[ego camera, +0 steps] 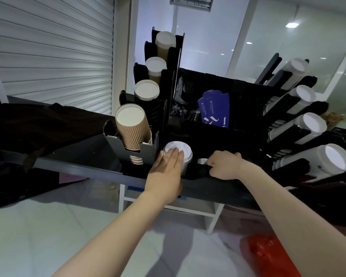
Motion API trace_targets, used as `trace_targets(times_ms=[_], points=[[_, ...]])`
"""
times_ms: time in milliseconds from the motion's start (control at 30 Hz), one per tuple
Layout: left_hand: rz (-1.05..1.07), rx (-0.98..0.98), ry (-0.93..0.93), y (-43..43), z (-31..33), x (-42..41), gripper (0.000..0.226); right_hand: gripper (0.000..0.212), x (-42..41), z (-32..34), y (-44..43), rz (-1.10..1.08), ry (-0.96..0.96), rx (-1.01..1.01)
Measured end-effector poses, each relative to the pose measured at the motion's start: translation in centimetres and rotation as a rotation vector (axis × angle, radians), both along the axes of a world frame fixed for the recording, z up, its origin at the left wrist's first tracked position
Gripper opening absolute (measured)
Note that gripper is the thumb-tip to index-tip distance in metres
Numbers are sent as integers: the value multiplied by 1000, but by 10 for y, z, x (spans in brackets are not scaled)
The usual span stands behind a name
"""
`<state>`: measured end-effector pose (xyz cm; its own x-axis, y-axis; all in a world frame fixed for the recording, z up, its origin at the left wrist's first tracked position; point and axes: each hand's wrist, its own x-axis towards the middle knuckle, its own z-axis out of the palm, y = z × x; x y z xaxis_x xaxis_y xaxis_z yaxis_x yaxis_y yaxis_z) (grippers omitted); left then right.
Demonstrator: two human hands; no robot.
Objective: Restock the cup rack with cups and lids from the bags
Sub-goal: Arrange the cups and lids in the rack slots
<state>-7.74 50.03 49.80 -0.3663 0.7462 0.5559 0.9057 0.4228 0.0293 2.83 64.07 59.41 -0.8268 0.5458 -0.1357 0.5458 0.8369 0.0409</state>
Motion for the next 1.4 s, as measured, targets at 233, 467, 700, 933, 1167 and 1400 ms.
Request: trace_targets(times_ms=[233, 467, 700, 933, 1167, 1400], points=[[-19, 1, 3, -18, -7, 7, 85, 30, -5, -4, -6, 27, 728, -23], [-20, 14, -94, -34, -6, 11, 84, 25, -41, -10, -38, 348, 326, 260], [-5, -33, -91, -47, -20, 12, 81, 14, -46, -17, -35, 337, 364, 342], [8, -24, -109, -46, -22, 12, 79, 27, -38, -24, -28, 328, 555, 303], [2, -12, -117, -45, -25, 14, 82, 31, -25, -21, -25, 347, 747, 250], [-35, 5, -121, -37, -21, 19, 82, 34, -3, -3, -17, 209, 1023, 107]])
